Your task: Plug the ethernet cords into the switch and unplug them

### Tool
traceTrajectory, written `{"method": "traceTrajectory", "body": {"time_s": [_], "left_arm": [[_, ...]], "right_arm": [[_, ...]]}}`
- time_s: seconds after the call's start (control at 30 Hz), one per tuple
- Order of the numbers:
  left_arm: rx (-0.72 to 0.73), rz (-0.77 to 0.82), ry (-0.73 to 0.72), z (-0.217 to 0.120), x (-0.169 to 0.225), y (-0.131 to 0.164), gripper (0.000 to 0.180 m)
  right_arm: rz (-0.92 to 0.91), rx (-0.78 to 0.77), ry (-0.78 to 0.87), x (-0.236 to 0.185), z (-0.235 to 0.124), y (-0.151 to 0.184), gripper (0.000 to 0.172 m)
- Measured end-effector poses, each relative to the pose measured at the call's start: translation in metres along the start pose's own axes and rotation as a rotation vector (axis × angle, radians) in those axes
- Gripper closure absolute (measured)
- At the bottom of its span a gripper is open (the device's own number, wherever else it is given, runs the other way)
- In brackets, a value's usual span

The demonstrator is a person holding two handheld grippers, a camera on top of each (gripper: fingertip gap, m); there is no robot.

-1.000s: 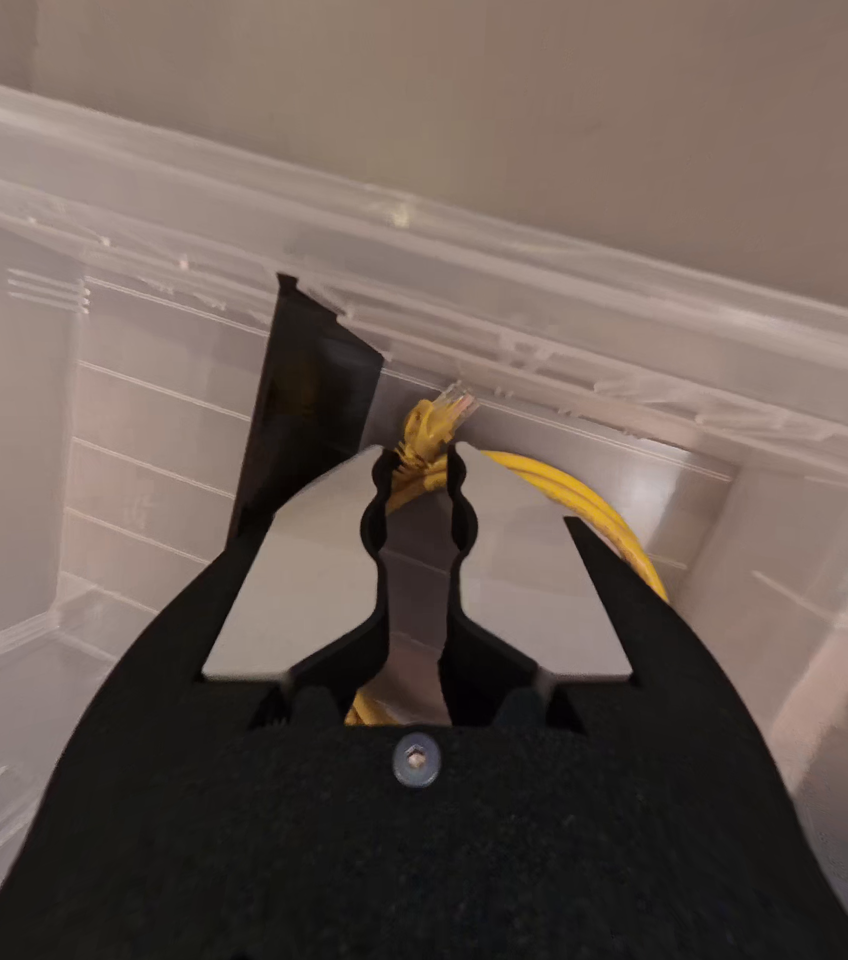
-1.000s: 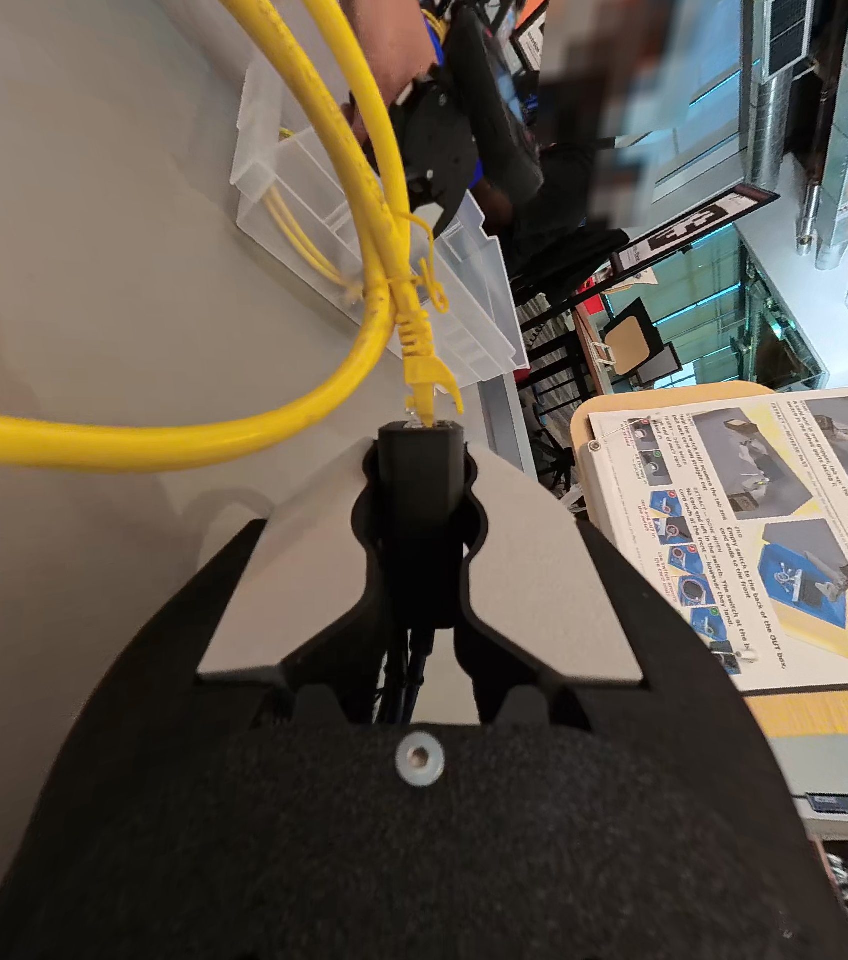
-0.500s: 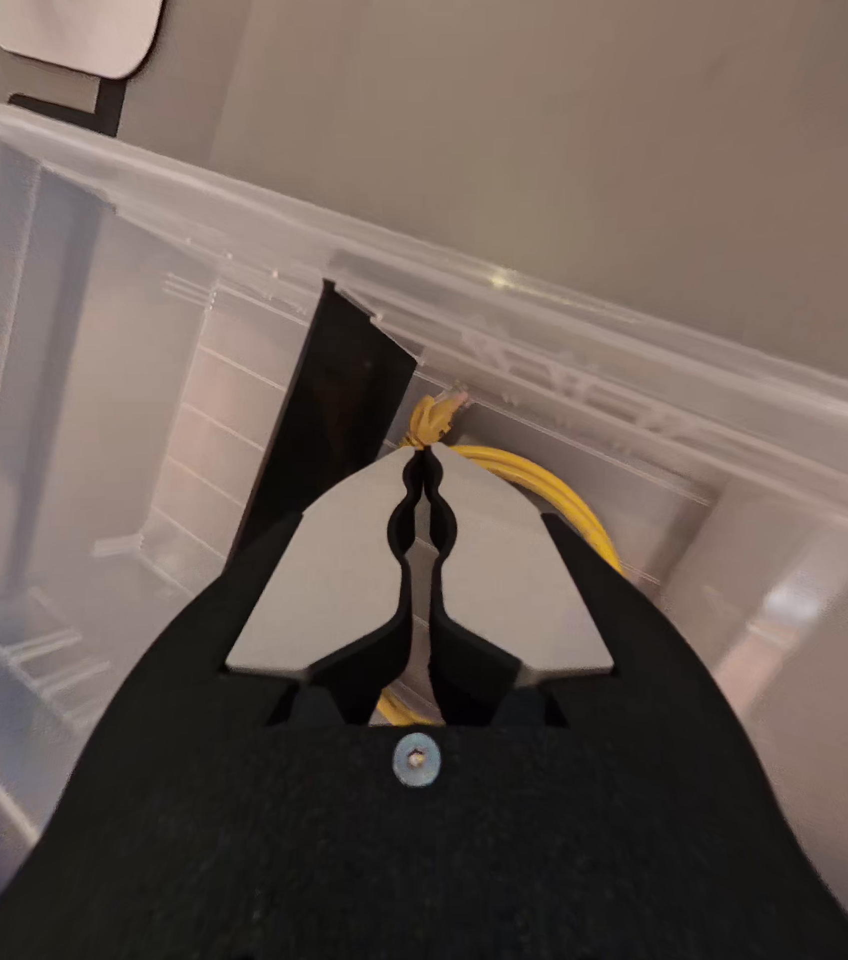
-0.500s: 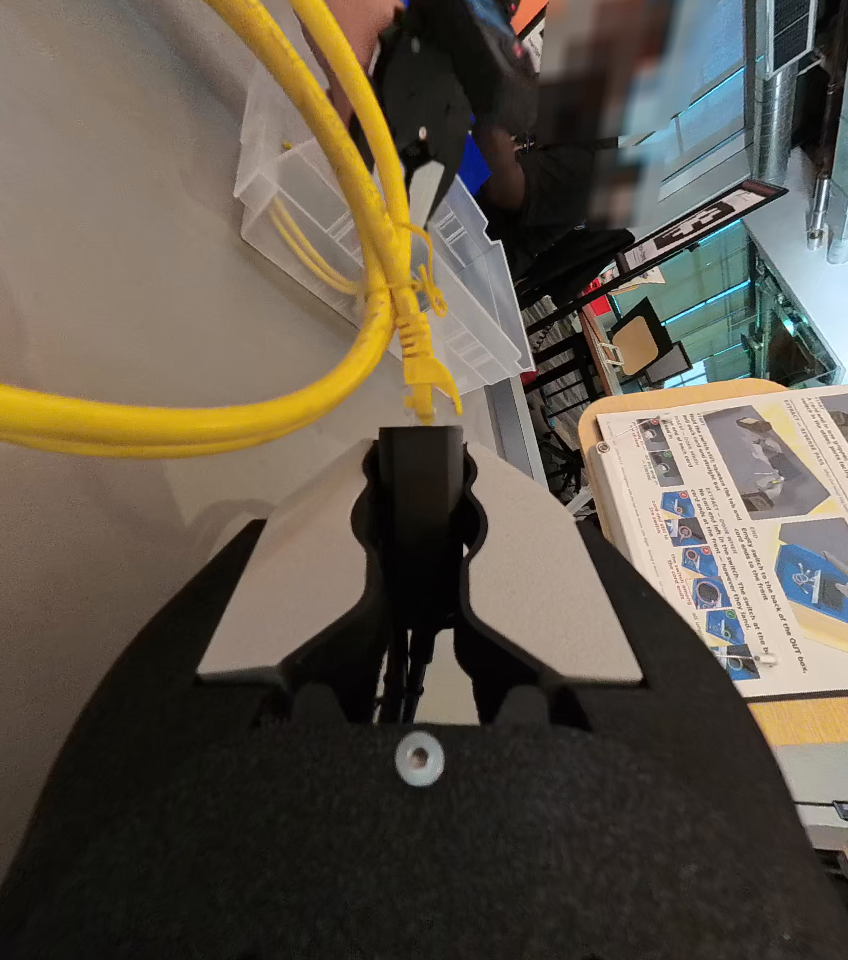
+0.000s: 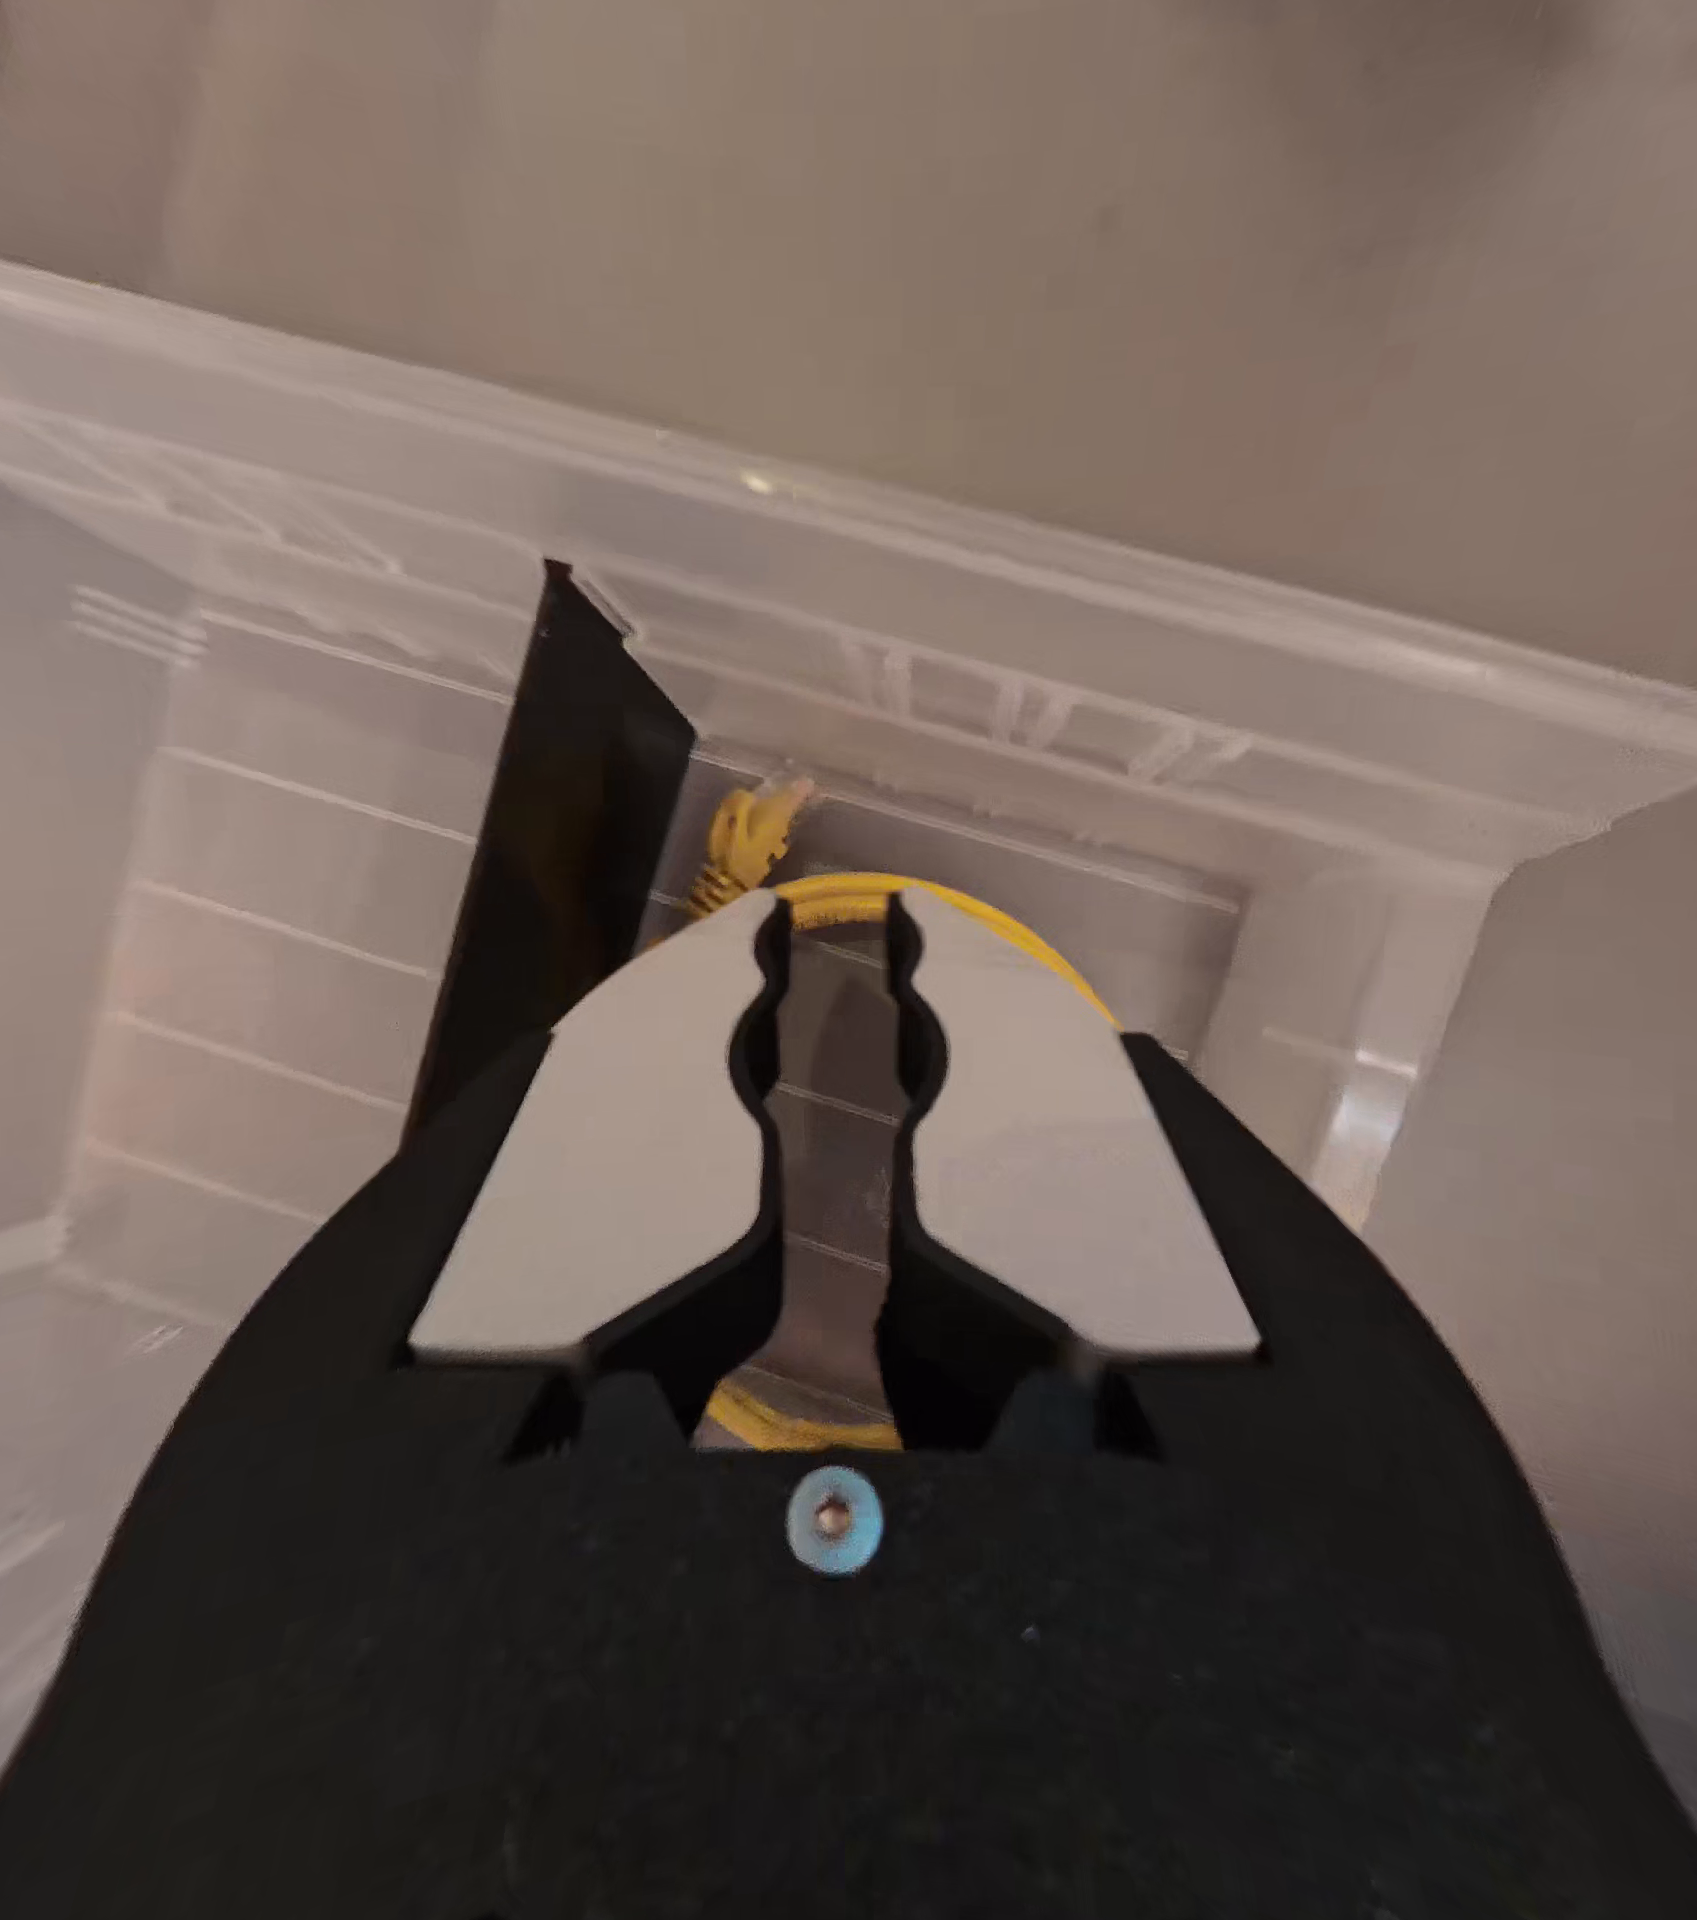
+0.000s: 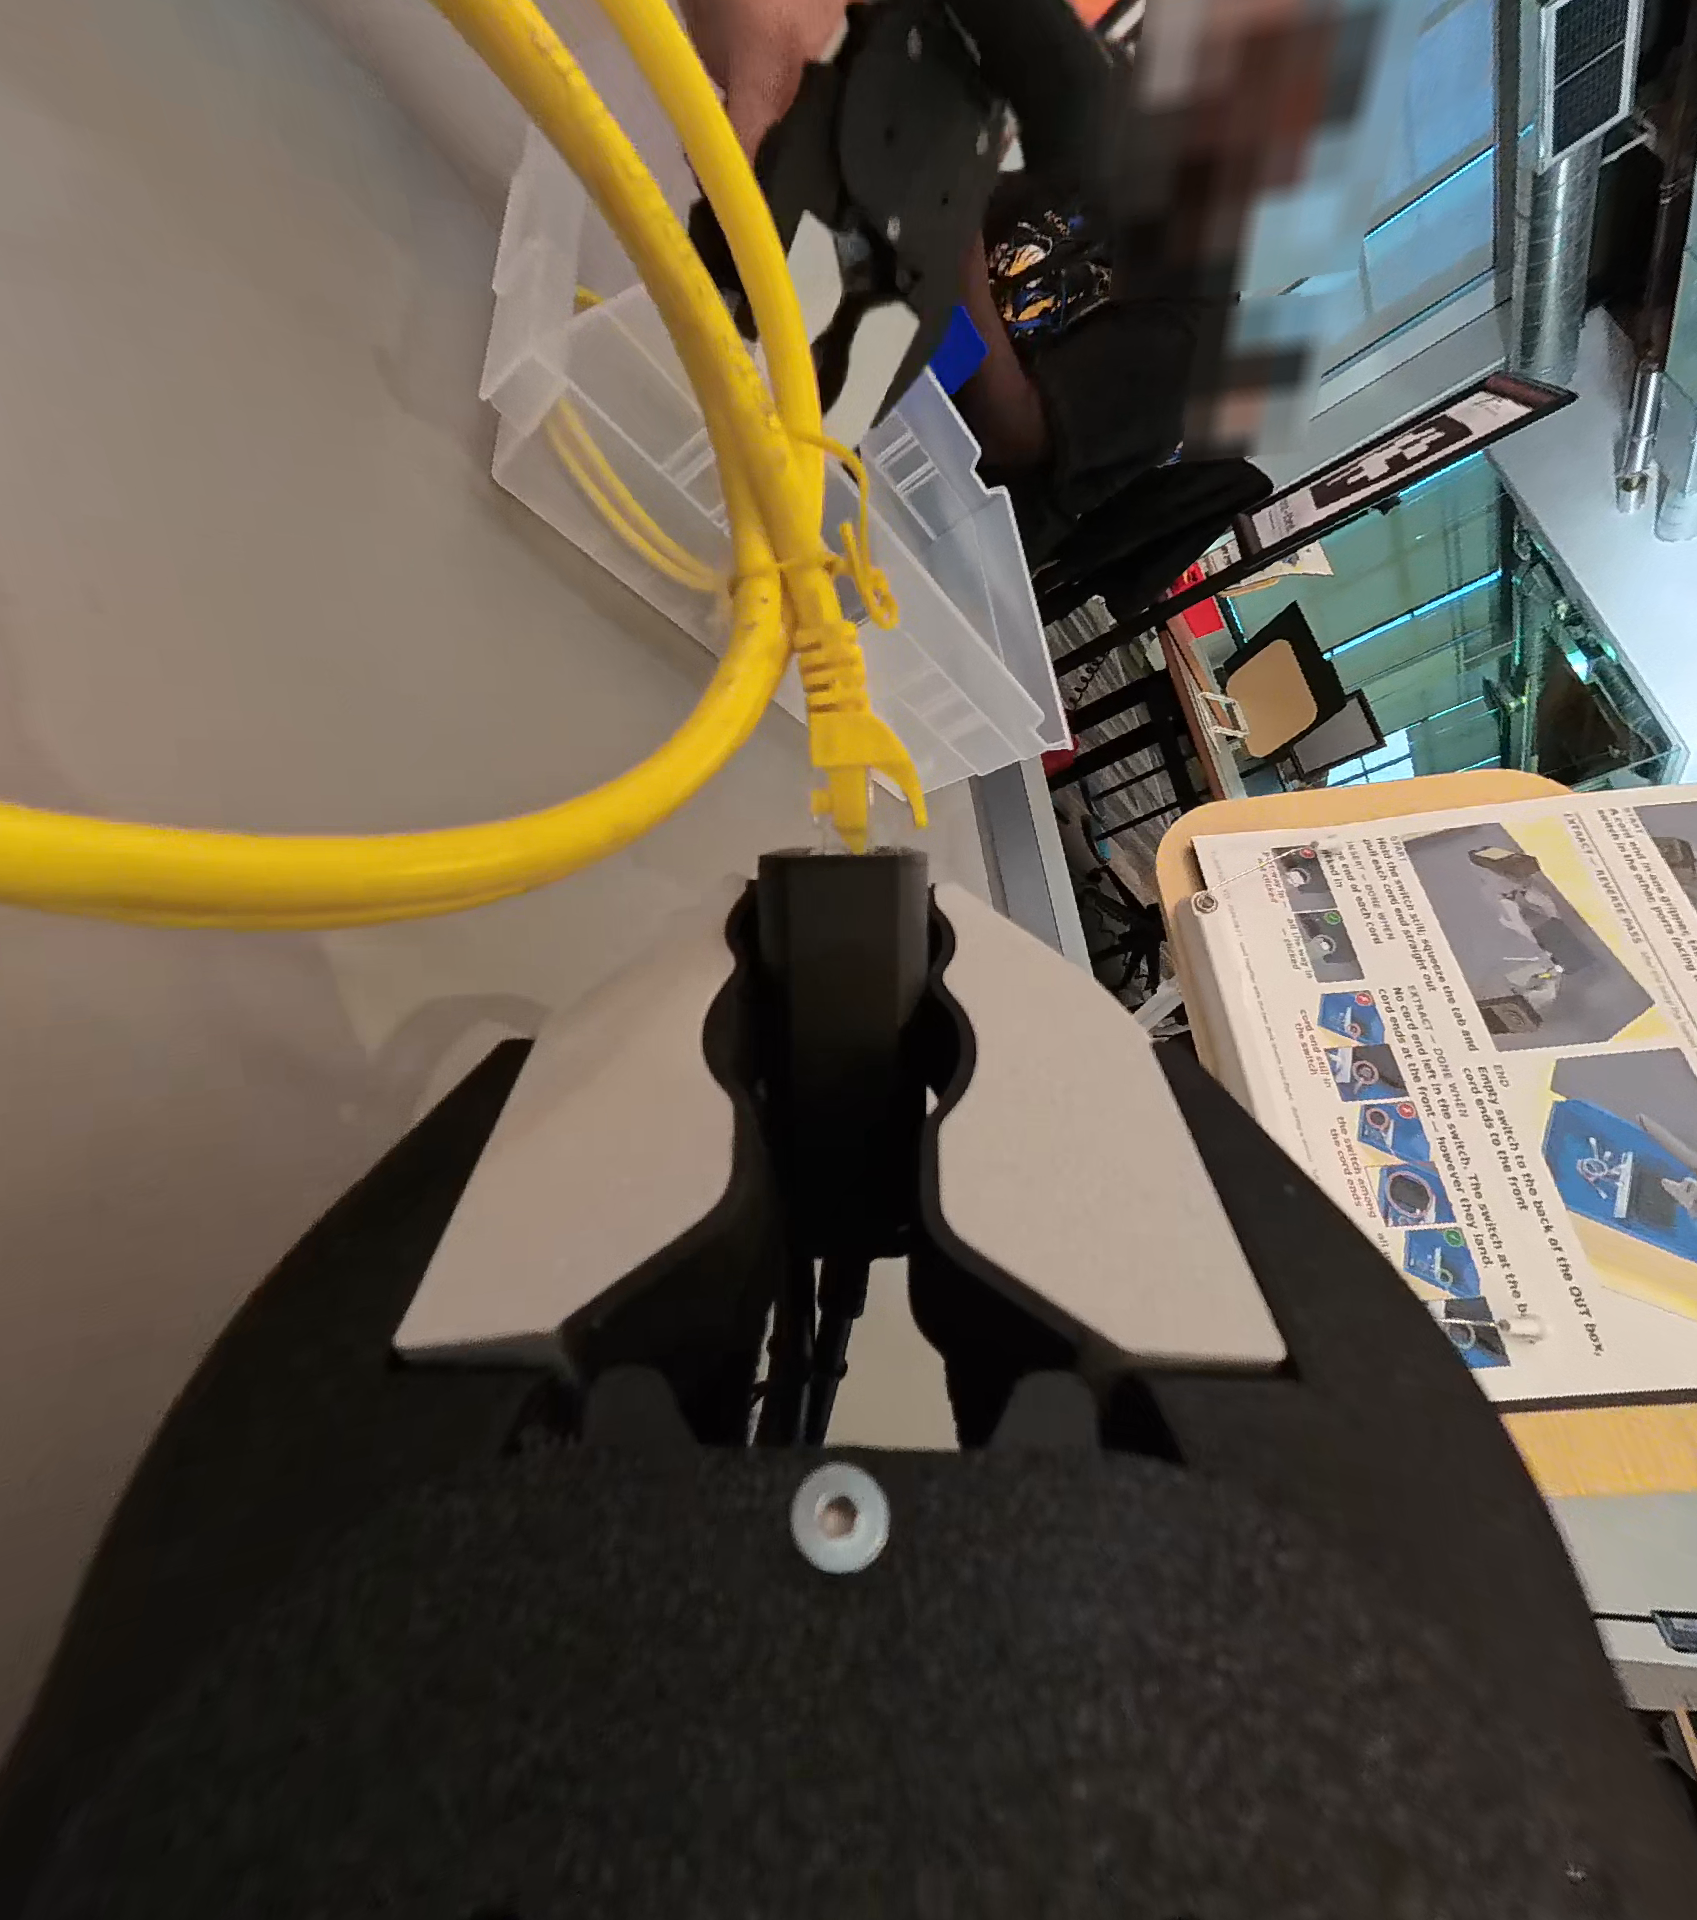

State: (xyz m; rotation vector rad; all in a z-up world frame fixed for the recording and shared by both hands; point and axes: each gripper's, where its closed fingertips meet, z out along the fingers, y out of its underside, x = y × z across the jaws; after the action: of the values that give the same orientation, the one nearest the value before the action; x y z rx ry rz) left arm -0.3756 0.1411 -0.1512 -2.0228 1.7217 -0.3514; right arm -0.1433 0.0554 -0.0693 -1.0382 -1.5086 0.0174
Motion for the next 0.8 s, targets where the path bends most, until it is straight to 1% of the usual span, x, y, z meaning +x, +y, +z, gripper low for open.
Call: {"method": "traceTrajectory", "body": {"time_s": [0.1,0.2,0.23,0.3,0.33,0.37,0.57,0.7,0.73,0.77,0.8], "left_arm": [[-0.056,0.001,0.043,0.008,-0.010,0.006,0.148],[-0.079,0.073,0.031,0.014,-0.015,0.007,0.147],[-0.087,0.111,0.006,0.017,-0.016,0.008,0.146],[-0.164,0.201,-0.081,0.025,-0.024,0.022,0.143],[-0.171,0.232,-0.139,0.028,-0.028,0.023,0.146],[-0.163,0.245,-0.161,0.029,-0.029,0.023,0.148],[-0.160,0.255,-0.245,0.031,-0.034,0.021,0.160],[-0.185,0.286,-0.339,0.029,-0.038,0.020,0.166],[-0.185,0.280,-0.360,0.027,-0.039,0.019,0.169],[-0.177,0.257,-0.385,0.022,-0.042,0.018,0.180],[-0.168,0.199,-0.341,0.021,-0.037,0.020,0.180]], "right_arm": [[0.008,0.001,0.001,0.001,-0.001,0.001,0.146],[0.017,0.005,-0.007,-0.001,0.000,0.001,0.146],[0.014,0.004,-0.010,-0.001,0.000,0.000,0.146],[0.005,0.004,-0.016,-0.003,0.000,-0.002,0.146],[0.002,0.005,-0.019,-0.004,0.001,-0.004,0.146],[0.002,0.006,-0.023,-0.005,0.001,-0.004,0.146],[-0.001,0.011,-0.041,-0.009,0.003,-0.007,0.146],[-0.008,0.007,-0.042,-0.010,0.003,-0.008,0.146],[-0.009,0.005,-0.040,-0.010,0.003,-0.007,0.146],[-0.009,0.006,-0.038,-0.009,0.003,-0.007,0.146],[-0.007,0.006,-0.038,-0.009,0.002,-0.007,0.146]]}}
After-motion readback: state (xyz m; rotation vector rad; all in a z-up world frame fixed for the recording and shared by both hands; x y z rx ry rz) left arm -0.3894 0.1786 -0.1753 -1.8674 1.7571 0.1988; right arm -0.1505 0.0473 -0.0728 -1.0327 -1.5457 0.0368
